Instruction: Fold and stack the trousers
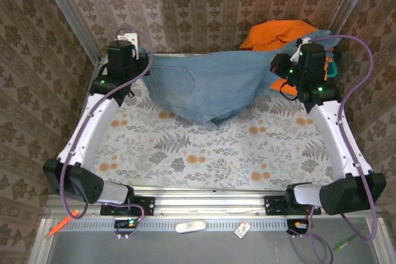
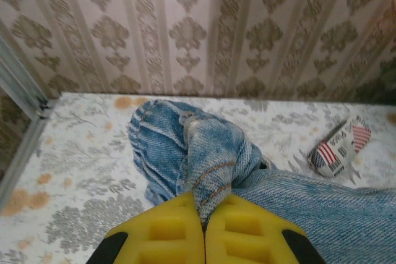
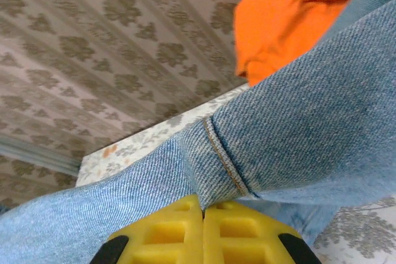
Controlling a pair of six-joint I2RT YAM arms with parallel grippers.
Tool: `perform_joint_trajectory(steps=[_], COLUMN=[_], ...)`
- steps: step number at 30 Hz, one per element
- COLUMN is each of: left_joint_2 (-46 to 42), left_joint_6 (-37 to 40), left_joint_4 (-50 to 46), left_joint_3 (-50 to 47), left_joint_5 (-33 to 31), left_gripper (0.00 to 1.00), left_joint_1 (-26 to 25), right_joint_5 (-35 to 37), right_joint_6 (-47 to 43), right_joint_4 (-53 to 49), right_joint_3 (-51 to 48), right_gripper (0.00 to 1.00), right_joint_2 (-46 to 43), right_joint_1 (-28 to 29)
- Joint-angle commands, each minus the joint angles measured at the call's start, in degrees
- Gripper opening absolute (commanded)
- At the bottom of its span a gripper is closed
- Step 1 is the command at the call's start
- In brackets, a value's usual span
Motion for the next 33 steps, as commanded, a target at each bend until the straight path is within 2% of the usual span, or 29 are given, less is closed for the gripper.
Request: perform_joint_trajectory(steps=[1,5,7,8,9,10,11,12,13,15,16,18,21,23,25,28,30,33], left_joint_2=[-9.5,-25.3,-35.4,-39.0,-44.1,-49.0,-52.8,-56.9,-60.3,-63.6,-63.9,-62.2,-55.6,-49.6,-43.8,-38.5,-35.3,-27.6], left_joint_6=[-0.3,-10.1,-17.4,-20.4,-23.2,-25.4,-27.4,-28.6,-28.4,-30.3,-30.1,-30.0,-29.6,-29.9,-31.7,-33.5,-34.3,-32.5], left_joint_4=[2.9,5.2,3.2,1.4,-2.7,-6.8,-10.2,-13.9,-15.6,-19.2,-19.4,-19.6,-16.8,-14.4,-11.1,-3.8,2.9,11.9], left_joint_3=[-6.2,-28.2,-39.1,-42.9,-45.5,-47.2,-48.0,-48.2,-48.2,-46.4,-45.3,-42.6,-39.7,-39.1,-39.8,-43.6,-46.7,-47.4], left_joint_5=[-2.5,-7.9,-11.0,-11.8,-12.5,-12.5,-12.9,-12.8,-11.6,-11.0,-10.0,-8.1,-3.3,0.8,5.0,6.6,6.3,8.6], left_gripper=[0.00,0.00,0.00,0.10,0.14,0.41,0.78,0.90,0.94,0.95,0.97,0.98,0.98,0.97,0.95,0.94,0.95,0.95], left_joint_1=[3.3,3.5,3.4,3.6,3.7,3.7,3.8,3.8,3.8,3.8,3.8,3.8,3.9,3.7,3.2,0.1,-2.3,-3.8], right_joint_5=[4.3,11.4,16.9,19.5,22.3,23.6,24.0,25.1,26.3,28.1,29.1,32.4,39.8,41.8,38.7,25.7,20.9,16.1], right_joint_6=[-0.9,5.5,10.1,11.7,15.7,18.5,20.3,22.9,24.9,25.9,25.9,24.1,18.4,11.8,7.3,3.6,3.8,2.9], right_joint_4=[-1.2,0.7,-2.5,-4.9,-7.8,-11.5,-12.9,-15.2,-17.2,-19.1,-20.8,-23.2,-25.1,-22.7,-19.6,-12.9,-9.9,-5.6], right_joint_3=[-5.9,-27.0,-36.3,-39.4,-41.6,-43.7,-45.1,-45.9,-45.9,-44.8,-43.2,-39.4,-32.4,-28.7,-25.9,-25.5,-26.2,-26.6], right_gripper=[0.00,0.00,0.00,0.00,0.00,0.23,0.36,0.39,0.43,0.58,0.59,0.62,0.73,0.76,0.76,0.75,0.66,0.28], right_joint_2=[-8.8,-20.8,-26.6,-29.1,-31.6,-33.8,-35.4,-36.8,-37.6,-37.8,-37.0,-35.2,-31.0,-27.3,-23.0,-16.0,-10.6,-2.9], right_joint_1=[5.1,18.4,26.7,30.7,34.8,38.4,41.3,44.0,46.4,49.6,50.3,51.0,50.7,47.8,41.4,29.0,24.3,21.8])
